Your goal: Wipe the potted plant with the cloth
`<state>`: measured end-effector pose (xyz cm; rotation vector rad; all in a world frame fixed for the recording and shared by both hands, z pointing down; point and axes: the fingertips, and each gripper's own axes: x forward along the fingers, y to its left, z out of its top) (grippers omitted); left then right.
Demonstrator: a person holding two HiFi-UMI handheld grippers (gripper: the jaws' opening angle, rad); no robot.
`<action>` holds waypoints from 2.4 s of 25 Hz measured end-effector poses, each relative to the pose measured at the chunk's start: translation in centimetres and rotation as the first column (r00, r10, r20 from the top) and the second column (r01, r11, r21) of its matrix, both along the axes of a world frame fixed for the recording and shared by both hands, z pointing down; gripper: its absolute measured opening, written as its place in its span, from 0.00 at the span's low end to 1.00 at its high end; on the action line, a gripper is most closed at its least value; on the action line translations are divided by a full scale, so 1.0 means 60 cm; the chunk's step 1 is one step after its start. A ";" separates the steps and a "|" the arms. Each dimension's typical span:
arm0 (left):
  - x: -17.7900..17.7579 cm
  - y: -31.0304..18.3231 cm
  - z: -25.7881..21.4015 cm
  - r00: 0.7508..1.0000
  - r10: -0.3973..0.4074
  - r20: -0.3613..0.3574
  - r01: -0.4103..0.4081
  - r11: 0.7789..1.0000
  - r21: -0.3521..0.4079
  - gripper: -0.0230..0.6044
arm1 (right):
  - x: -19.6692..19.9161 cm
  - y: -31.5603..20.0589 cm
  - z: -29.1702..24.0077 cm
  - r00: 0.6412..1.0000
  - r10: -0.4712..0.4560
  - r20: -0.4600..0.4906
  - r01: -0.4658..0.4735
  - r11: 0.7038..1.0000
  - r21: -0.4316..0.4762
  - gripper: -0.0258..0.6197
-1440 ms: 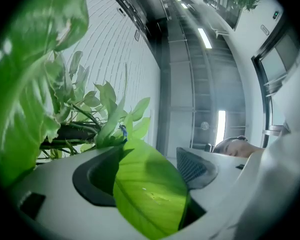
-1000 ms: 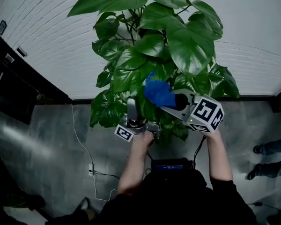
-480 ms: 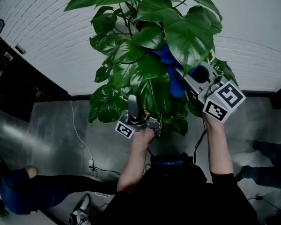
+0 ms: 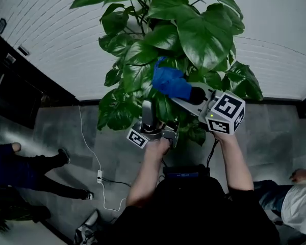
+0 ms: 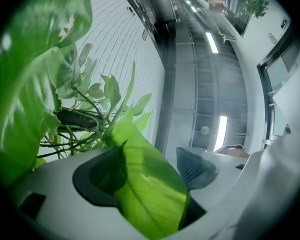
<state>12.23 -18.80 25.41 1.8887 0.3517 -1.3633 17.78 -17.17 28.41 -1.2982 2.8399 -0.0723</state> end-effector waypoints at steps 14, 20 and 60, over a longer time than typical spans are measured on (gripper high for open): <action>0.000 -0.002 0.002 1.000 0.008 -0.027 -0.009 1.000 -0.019 0.61 | -0.025 0.096 0.049 0.993 -0.107 -0.054 0.104 0.993 -0.058 0.22; 0.001 -0.004 0.007 1.000 0.011 -0.018 -0.011 1.000 -0.019 0.61 | 0.040 0.114 -0.051 0.997 -0.034 0.068 0.027 0.994 0.107 0.22; -0.018 0.108 0.021 0.907 -0.386 0.166 0.367 0.920 0.138 0.75 | 0.071 0.110 -0.098 0.948 -0.202 0.244 0.162 0.971 0.173 0.22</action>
